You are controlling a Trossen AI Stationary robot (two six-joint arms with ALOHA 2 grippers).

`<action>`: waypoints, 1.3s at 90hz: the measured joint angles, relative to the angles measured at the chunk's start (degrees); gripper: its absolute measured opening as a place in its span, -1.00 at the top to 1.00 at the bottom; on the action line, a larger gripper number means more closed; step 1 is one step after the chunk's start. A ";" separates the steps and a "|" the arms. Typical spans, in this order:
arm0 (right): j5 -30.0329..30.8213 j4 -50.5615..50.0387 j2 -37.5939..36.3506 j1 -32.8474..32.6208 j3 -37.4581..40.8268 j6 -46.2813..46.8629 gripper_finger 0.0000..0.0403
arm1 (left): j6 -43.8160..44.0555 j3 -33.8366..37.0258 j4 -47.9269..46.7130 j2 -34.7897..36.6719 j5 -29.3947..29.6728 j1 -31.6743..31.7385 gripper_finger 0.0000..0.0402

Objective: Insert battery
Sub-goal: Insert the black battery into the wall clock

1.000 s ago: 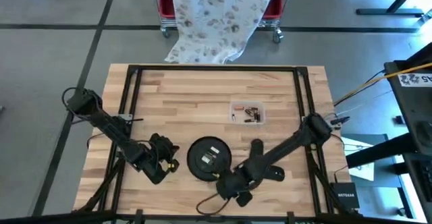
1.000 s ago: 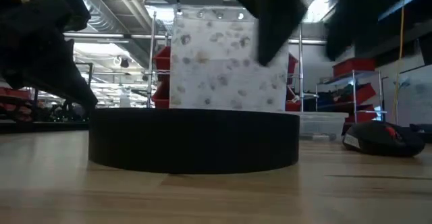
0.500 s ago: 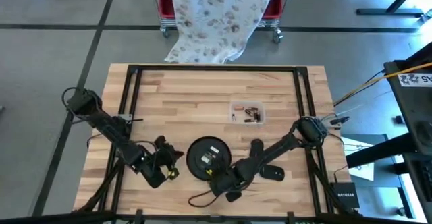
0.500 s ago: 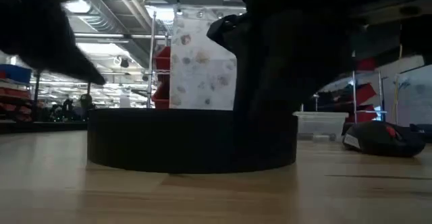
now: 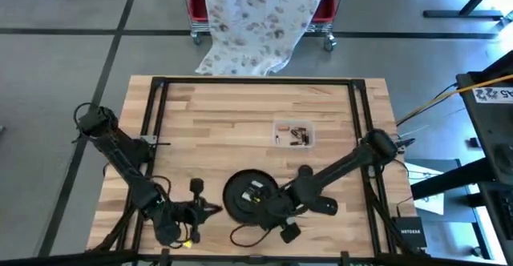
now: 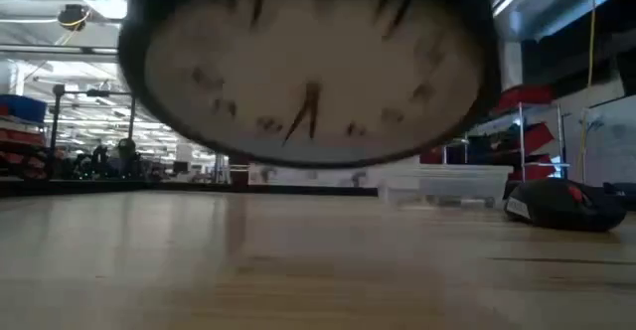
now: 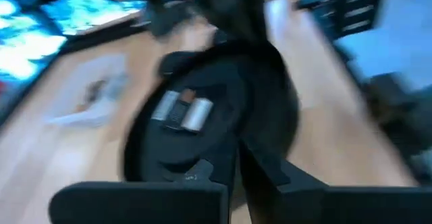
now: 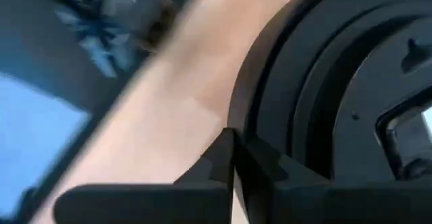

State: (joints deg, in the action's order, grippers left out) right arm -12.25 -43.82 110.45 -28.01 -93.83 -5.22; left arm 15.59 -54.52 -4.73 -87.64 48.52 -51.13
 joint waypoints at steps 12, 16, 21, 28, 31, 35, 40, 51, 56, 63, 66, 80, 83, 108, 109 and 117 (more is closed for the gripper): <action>-5.73 -3.70 -6.36 1.18 -0.06 0.38 1.00 | -2.27 0.00 -0.47 0.00 -3.34 0.28 0.90; -6.48 -5.14 -7.85 1.58 -0.08 1.18 1.00 | -3.13 0.00 -0.76 0.00 -3.68 0.28 0.84; -8.08 -6.19 -9.43 1.93 -0.08 2.28 1.00 | -3.76 0.00 -0.78 0.00 -4.52 0.28 0.76; -9.97 -6.31 -10.65 2.25 -0.08 3.53 1.00 | -4.11 0.00 -1.26 -0.01 -6.51 0.70 0.61; -10.22 -6.28 -10.89 2.22 -0.08 3.70 1.00 | -3.99 -0.01 -1.70 -0.28 -7.59 1.09 0.54; -10.43 -6.19 -10.97 2.20 -0.08 4.04 1.00 | -3.73 -0.01 -2.54 -0.83 -8.60 1.72 0.44; -10.34 -6.23 -10.97 2.18 -0.08 4.76 1.00 | -4.04 0.00 -3.29 -1.92 -8.63 2.53 0.32; -10.40 -6.04 -10.94 2.16 0.25 5.03 1.00 | -5.52 0.00 -4.67 -4.88 -5.73 4.30 0.12; -10.34 -5.12 -10.94 2.16 1.39 4.97 1.00 | -5.19 0.00 -6.63 -6.29 -4.69 4.90 0.07; -10.49 -4.83 -10.97 2.16 3.63 5.62 1.00 | -3.08 0.07 -9.82 -8.07 -0.75 5.62 0.05; -10.87 -4.43 -10.97 2.16 4.79 6.35 1.00 | -1.94 0.07 -10.19 -8.77 0.01 5.87 0.05; -14.29 2.32 -10.97 2.23 10.57 7.67 1.00 | -0.29 0.07 -6.84 -11.45 -0.48 7.77 0.05; -14.51 3.90 -10.97 2.23 11.76 7.80 1.00 | -1.75 0.04 -5.99 -11.81 -0.77 8.20 0.05; -15.85 10.20 -10.99 2.16 17.88 10.85 1.00 | -11.05 0.04 -2.58 -14.28 -5.85 11.92 -0.18; -15.83 10.14 -10.99 2.16 17.92 10.85 1.00 | -11.25 0.04 -2.33 -14.41 -6.40 12.13 -0.19; -16.08 11.11 -10.99 2.16 18.27 11.09 1.00 | -11.25 0.04 1.86 -15.63 -10.74 13.87 -0.25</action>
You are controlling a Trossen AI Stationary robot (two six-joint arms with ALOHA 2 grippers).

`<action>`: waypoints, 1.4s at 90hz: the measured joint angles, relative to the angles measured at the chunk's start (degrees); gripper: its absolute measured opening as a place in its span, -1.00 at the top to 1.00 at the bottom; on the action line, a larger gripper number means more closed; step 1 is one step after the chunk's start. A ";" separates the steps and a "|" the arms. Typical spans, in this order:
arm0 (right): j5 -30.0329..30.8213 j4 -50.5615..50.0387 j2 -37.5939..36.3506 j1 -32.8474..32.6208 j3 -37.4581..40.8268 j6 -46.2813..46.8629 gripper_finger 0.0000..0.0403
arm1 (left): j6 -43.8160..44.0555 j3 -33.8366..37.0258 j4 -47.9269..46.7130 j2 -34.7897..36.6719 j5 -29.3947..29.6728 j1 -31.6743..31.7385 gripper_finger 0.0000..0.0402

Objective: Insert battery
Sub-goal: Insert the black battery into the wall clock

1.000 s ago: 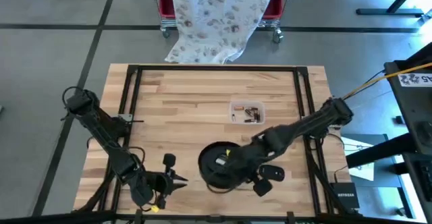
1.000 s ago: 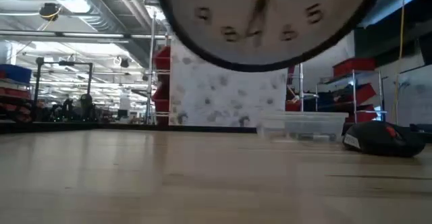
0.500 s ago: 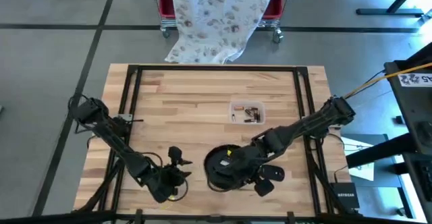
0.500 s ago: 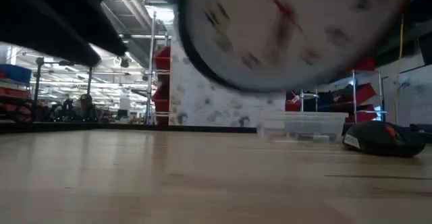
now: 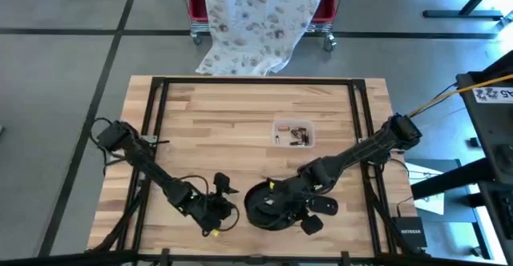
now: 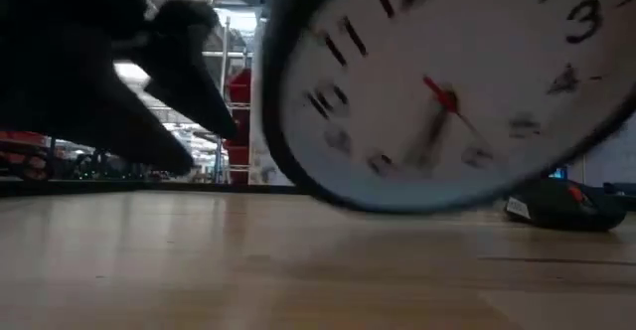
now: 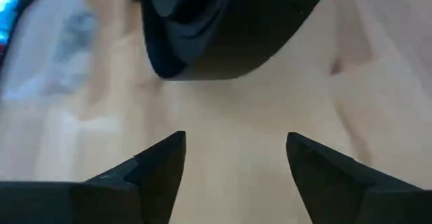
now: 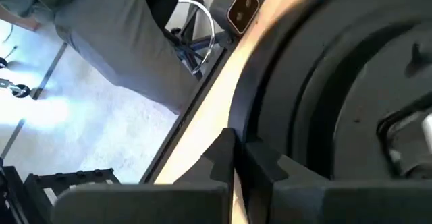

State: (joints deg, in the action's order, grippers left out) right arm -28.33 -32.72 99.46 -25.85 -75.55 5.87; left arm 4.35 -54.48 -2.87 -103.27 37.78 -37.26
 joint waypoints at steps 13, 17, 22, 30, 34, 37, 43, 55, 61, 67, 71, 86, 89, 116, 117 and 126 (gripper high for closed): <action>0.14 1.98 0.01 0.00 0.33 -0.14 1.00 | 0.02 0.00 4.32 -1.63 -4.57 1.53 -0.27; 0.16 2.08 0.00 0.00 0.33 -0.11 1.00 | 0.02 0.00 4.86 -1.63 -4.74 1.75 -0.27; 0.23 2.02 0.00 0.00 0.33 -0.09 1.00 | 0.00 -0.02 5.85 -1.61 -4.45 1.90 -0.27; 0.16 2.19 0.00 0.00 0.33 -0.09 1.00 | -0.18 -0.02 6.35 -1.61 -1.85 2.12 -0.27; 0.01 2.52 0.00 0.00 0.33 -0.09 1.00 | -0.51 0.00 7.52 -1.61 -0.61 2.08 -0.27; -0.17 2.52 0.00 -0.05 0.33 -0.07 1.00 | -1.05 0.00 8.72 -1.69 -0.17 2.06 -0.27; -0.47 2.54 0.00 -0.11 0.33 -0.07 1.00 | -2.54 0.02 11.25 -1.86 0.49 1.70 -0.27; -0.07 2.67 -0.09 -0.15 0.33 -0.09 1.00 | -4.40 0.09 13.90 -1.90 3.90 0.08 -0.27; 1.37 2.68 -0.09 0.05 0.32 -0.01 1.00 | -4.43 0.00 14.80 -1.90 7.15 -1.24 -0.27; 2.35 2.32 -0.09 0.17 0.32 -0.03 1.00 | -4.56 0.00 14.97 -1.87 9.85 -2.69 -0.27; 2.84 1.95 -0.09 0.17 0.32 0.02 1.00 | -4.32 0.00 14.94 -1.87 11.42 -3.61 -0.27; 2.61 2.81 -0.09 0.00 0.31 0.11 1.00 | -3.83 0.00 17.09 -1.87 17.71 -6.03 -0.27; 2.76 3.18 -0.09 0.04 0.27 0.05 1.00 | -3.77 0.00 17.49 -1.87 18.00 -6.05 -0.27; 3.50 4.63 -0.09 0.04 0.27 0.11 1.00 | -3.60 -0.02 23.91 -4.16 18.34 -4.22 -0.27; 3.49 4.64 -0.09 0.04 0.27 0.11 1.00 | -3.34 -0.02 23.97 -4.22 18.35 -4.22 -0.26; 3.27 4.64 -0.09 0.04 0.27 0.11 1.00 | -0.96 -0.02 24.16 -4.32 18.29 -4.24 -0.20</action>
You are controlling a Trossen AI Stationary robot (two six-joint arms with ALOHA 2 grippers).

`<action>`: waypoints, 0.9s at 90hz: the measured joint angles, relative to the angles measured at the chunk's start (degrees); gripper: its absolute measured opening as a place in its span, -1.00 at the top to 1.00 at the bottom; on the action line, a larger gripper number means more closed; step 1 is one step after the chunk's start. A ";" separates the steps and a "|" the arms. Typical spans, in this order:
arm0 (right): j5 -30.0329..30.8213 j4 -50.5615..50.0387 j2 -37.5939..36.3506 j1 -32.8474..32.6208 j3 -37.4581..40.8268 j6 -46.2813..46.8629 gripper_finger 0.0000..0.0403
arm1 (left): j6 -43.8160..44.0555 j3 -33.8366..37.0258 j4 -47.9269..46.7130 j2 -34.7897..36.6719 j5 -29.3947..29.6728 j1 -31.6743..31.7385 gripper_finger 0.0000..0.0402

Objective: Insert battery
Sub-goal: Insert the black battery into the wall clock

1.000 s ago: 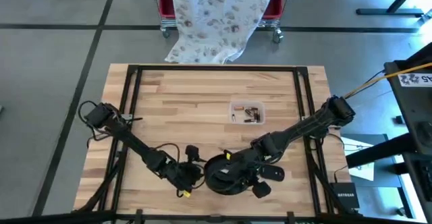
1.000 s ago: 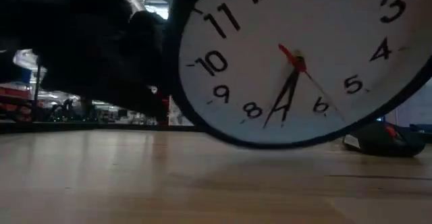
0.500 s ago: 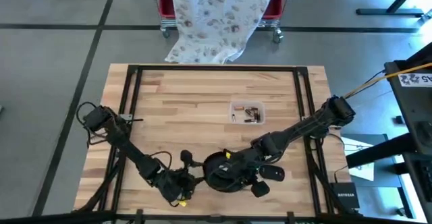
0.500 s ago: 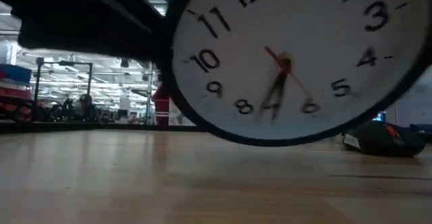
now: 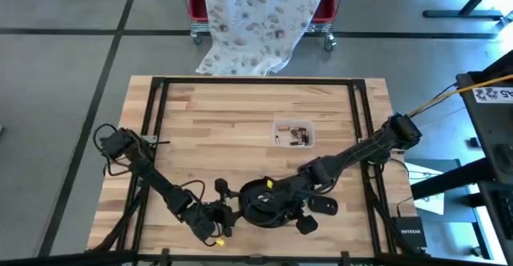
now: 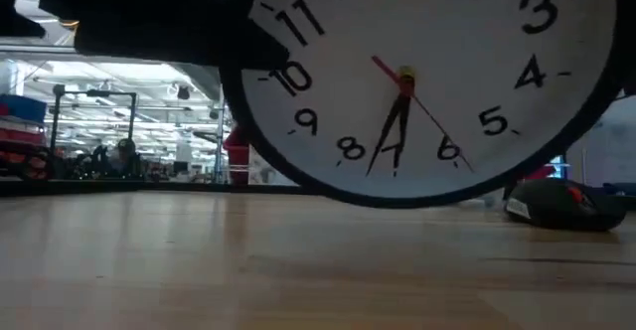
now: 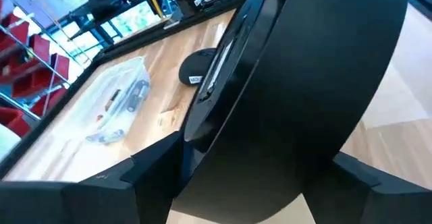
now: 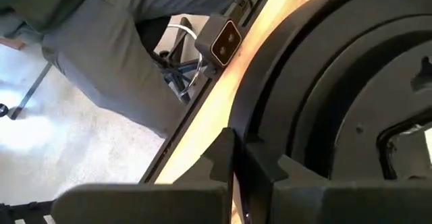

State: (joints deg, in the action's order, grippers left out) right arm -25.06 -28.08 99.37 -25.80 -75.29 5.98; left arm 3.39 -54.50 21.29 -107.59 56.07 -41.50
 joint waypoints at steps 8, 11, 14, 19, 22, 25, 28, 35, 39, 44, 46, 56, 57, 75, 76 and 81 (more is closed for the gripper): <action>-0.02 0.02 0.00 0.00 0.00 0.02 1.00 | 0.64 0.00 0.09 0.03 -0.28 -0.17 -0.10; -0.02 0.13 0.00 0.00 0.00 0.02 1.00 | 0.38 0.00 -0.03 0.08 -0.26 -0.27 -0.05; -0.02 0.43 0.00 0.00 -0.03 0.02 1.00 | -0.18 0.00 -0.16 0.11 -0.16 -0.43 0.00; -0.11 0.92 -0.11 0.02 -0.16 0.07 1.00 | -0.91 0.00 -0.23 0.13 0.11 -0.66 0.08; -0.11 1.10 -0.21 0.06 -0.24 0.14 1.00 | -1.11 0.00 -0.25 0.13 0.17 -0.69 0.12; -0.18 1.32 -0.28 0.07 -0.26 0.43 1.00 | -1.08 0.00 -0.22 0.13 0.16 -0.70 0.14; -0.25 1.41 -0.28 0.07 -0.26 0.68 1.00 | -1.04 0.00 -0.19 0.15 0.14 -0.70 0.14; -0.39 1.55 -0.24 0.07 -0.26 1.32 0.99 | -0.82 0.00 -0.14 0.20 0.14 -0.70 0.14; -0.38 1.16 -0.25 0.15 -0.48 1.69 0.98 | -0.30 0.00 0.11 0.20 0.17 -0.70 0.14; -0.34 -0.68 -0.59 0.57 -1.49 2.46 0.95 | 1.88 0.00 0.23 0.42 0.20 -0.62 0.14; -0.40 -1.86 -0.76 0.77 -2.10 2.70 0.93 | 2.94 -0.01 0.35 0.47 0.20 -0.50 0.14; -0.05 -9.96 -3.22 0.90 -5.18 1.05 0.85 | 7.96 -1.00 0.82 1.45 -0.74 0.43 0.18; 0.06 -10.78 -3.53 0.88 -5.47 0.79 0.84 | 8.33 -1.17 0.88 1.58 -1.04 0.57 0.19; 12.38 -17.91 -14.61 -0.28 -8.51 0.63 0.79 | 9.74 -2.54 0.71 7.06 -3.57 3.48 0.22; 13.49 -18.01 -15.22 -0.41 -8.52 0.68 0.79 | 9.91 -2.54 0.33 7.59 -3.81 3.66 0.22; 19.85 -19.34 -17.79 -1.53 -8.50 1.09 0.79 | 12.14 -2.46 -2.65 10.07 -5.54 4.84 0.22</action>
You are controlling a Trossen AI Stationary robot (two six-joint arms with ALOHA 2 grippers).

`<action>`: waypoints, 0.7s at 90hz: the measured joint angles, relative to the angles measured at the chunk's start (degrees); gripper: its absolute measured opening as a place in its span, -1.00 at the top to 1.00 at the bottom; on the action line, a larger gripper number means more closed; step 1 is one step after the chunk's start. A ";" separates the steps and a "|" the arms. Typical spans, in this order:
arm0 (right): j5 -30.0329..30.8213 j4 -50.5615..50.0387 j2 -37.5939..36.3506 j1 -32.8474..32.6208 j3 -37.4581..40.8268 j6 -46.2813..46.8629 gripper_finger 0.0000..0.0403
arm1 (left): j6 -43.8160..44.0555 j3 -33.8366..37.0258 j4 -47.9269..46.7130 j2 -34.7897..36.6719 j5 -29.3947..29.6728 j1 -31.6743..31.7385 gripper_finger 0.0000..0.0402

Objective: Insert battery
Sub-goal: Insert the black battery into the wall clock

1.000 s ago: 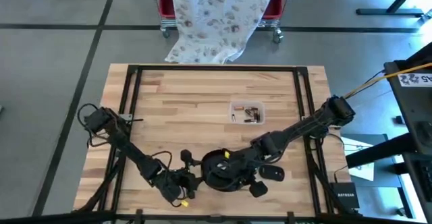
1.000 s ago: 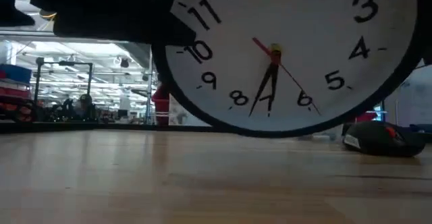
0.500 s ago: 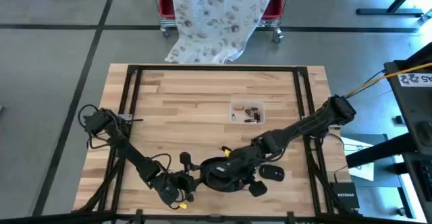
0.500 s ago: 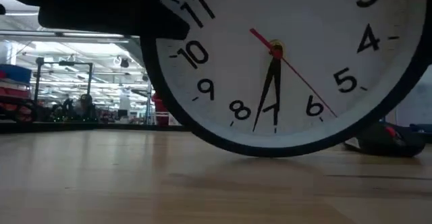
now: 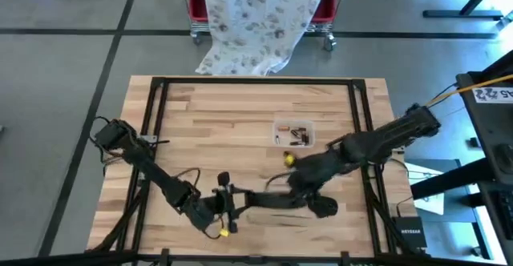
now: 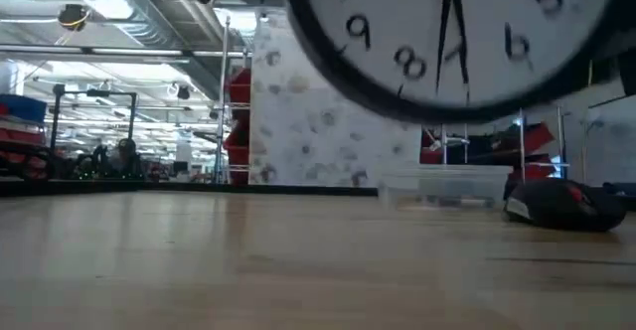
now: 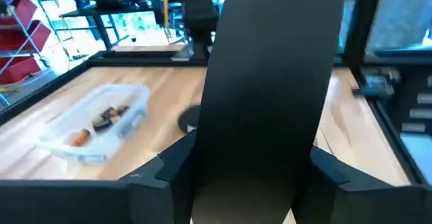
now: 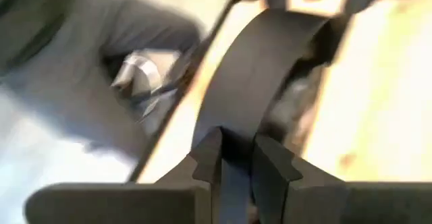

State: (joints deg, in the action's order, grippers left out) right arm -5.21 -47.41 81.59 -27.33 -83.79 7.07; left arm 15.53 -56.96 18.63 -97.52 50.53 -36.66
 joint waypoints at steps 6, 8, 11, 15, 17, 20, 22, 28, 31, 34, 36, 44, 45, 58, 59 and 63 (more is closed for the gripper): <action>6.48 -1.81 -2.73 -1.79 0.00 0.81 0.80 | 4.87 0.10 -4.70 2.96 -3.21 1.43 0.24; 8.55 -2.24 -3.73 -2.75 0.00 1.49 0.80 | 6.20 0.18 -7.23 3.89 -3.99 1.96 0.25; 12.08 -2.58 -5.17 -4.17 0.01 2.58 0.80 | 8.61 0.37 -11.08 4.95 -4.71 2.94 0.25; 15.50 -3.10 -6.86 -6.18 0.47 3.73 0.80 | 11.78 0.41 -16.08 6.56 -6.27 4.36 0.25; 17.13 -3.46 -7.37 -7.11 0.84 4.37 0.80 | 13.27 0.41 -18.49 7.31 -7.14 5.07 0.25; 19.47 -3.80 -7.90 -8.50 1.48 5.17 0.80 | 15.78 0.40 -22.41 8.46 -8.12 6.08 0.25; 21.13 -3.79 -8.08 -9.40 1.91 5.84 0.80 | 17.42 0.39 -24.90 9.21 -8.46 6.66 0.25; 26.43 -3.76 -8.23 -12.47 3.25 8.03 0.80 | 21.80 0.39 -31.49 10.84 -10.14 8.61 0.25; 28.70 -3.95 -8.25 -13.85 3.79 9.06 0.80 | 23.55 0.38 -34.16 11.45 -12.23 9.78 0.25; 30.73 -3.43 -8.33 -15.12 4.39 9.94 0.80 | 24.98 0.39 -36.84 11.91 -14.44 10.92 0.25; 31.68 -3.21 -8.33 -15.92 4.83 10.70 0.80 | 25.88 0.39 -38.22 12.23 -15.65 11.75 0.25; 33.32 -2.98 -7.82 -18.56 7.09 13.74 0.80 | 26.88 0.25 -40.79 13.63 -22.09 15.87 0.25; 33.48 -2.94 -7.68 -18.79 7.46 13.99 0.80 | 26.82 0.23 -40.83 13.73 -23.13 16.47 0.25; 34.63 3.42 -6.26 -20.39 12.96 16.88 0.80 | 23.97 0.17 -40.71 14.65 -37.56 24.17 0.25; 34.61 4.15 -6.26 -20.49 13.44 16.97 0.80 | 23.64 0.18 -40.60 14.75 -38.83 24.74 0.25; 34.19 6.91 -6.23 -20.96 15.41 17.52 0.80 | 22.33 0.25 -39.79 15.16 -44.12 26.89 0.25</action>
State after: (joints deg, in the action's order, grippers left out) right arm 28.98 -40.51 75.35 -48.29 -68.38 24.59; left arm 37.86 -56.71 -21.16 -82.36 6.41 -9.76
